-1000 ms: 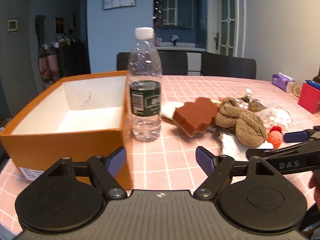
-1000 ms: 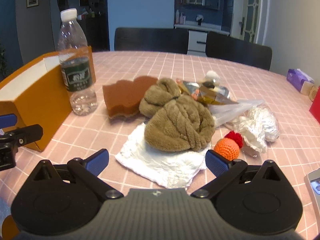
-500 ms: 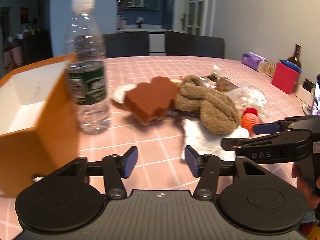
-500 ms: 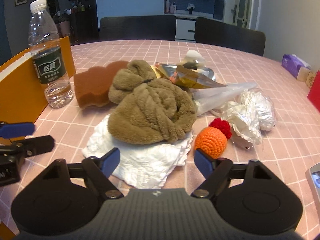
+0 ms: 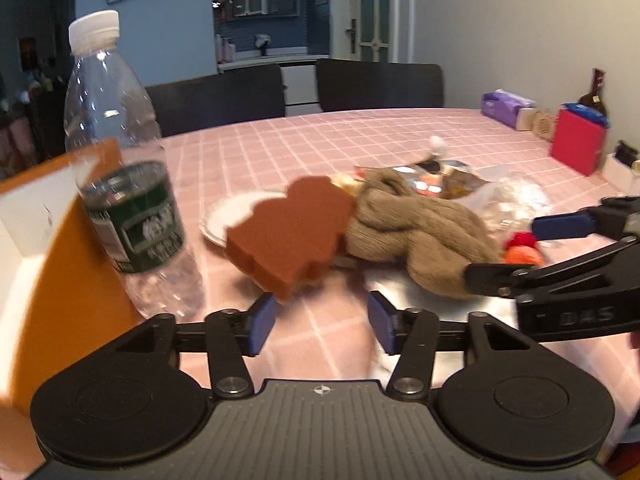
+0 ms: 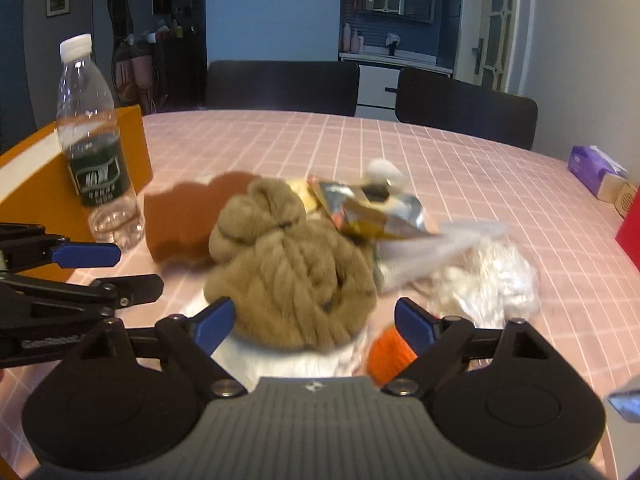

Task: Organize soft objects
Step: 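Grasp the brown sponge with the left tool while the right tool grasps the brown towel, then lower the sponge and towel into the orange box and open both tools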

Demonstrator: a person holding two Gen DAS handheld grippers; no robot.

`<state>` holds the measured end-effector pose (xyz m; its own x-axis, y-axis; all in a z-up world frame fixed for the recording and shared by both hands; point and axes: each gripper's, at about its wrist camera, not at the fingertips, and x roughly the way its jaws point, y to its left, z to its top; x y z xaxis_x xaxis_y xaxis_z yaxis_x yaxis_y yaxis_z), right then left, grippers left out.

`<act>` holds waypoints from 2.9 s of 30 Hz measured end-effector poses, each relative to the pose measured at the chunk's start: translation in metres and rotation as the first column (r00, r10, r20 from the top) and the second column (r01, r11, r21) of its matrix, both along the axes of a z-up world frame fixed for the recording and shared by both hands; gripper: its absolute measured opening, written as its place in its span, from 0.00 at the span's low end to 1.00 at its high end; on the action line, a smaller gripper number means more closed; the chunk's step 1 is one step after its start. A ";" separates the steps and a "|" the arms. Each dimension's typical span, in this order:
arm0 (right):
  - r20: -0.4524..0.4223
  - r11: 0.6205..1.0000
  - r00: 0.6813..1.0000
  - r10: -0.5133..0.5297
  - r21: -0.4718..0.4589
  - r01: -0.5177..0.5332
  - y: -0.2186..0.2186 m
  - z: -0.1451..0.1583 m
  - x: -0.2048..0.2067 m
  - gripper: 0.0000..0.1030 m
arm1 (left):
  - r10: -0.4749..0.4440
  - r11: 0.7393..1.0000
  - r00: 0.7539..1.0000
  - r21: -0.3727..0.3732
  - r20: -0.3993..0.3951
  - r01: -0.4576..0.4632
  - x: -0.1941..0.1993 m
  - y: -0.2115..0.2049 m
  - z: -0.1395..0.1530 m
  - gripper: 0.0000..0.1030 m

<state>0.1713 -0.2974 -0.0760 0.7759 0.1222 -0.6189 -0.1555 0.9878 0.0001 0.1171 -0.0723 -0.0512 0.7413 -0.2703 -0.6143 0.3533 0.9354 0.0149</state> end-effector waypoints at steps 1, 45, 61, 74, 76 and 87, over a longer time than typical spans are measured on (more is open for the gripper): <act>0.006 1.000 1.000 0.008 0.016 -0.008 0.001 0.001 0.003 0.84 | 0.011 1.000 1.000 0.016 0.007 -0.011 0.005 0.000 0.000 0.68; 0.032 0.981 0.996 0.083 0.175 -0.087 -0.005 0.050 -0.009 0.39 | 0.190 0.958 0.977 -0.235 0.097 -0.164 0.002 0.029 0.042 0.53; 0.173 0.879 0.897 0.407 0.193 -0.436 0.097 0.125 -0.051 0.39 | 0.209 0.977 0.934 -0.098 0.289 -0.189 -0.075 0.097 0.115 0.53; -0.041 0.765 0.764 0.644 0.016 -0.644 0.243 0.112 0.006 0.39 | 0.207 0.941 0.977 0.265 0.047 -0.212 -0.020 0.153 0.125 0.53; -0.103 0.748 0.744 0.660 0.000 -0.663 0.263 0.103 0.026 0.39 | 0.193 0.933 0.981 0.312 -0.006 -0.181 -0.003 0.156 0.122 0.53; -0.398 0.664 0.646 0.652 -0.111 -0.739 0.340 0.063 0.077 0.40 | 0.107 0.884 0.968 0.467 -0.226 0.012 0.041 0.169 0.073 0.53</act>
<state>0.2486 0.0428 -0.0133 0.2919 0.3605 -0.8859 -0.8306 0.5547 -0.0480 0.1576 0.0972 0.0219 0.5612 0.1199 -0.8189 0.3566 0.8579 0.3700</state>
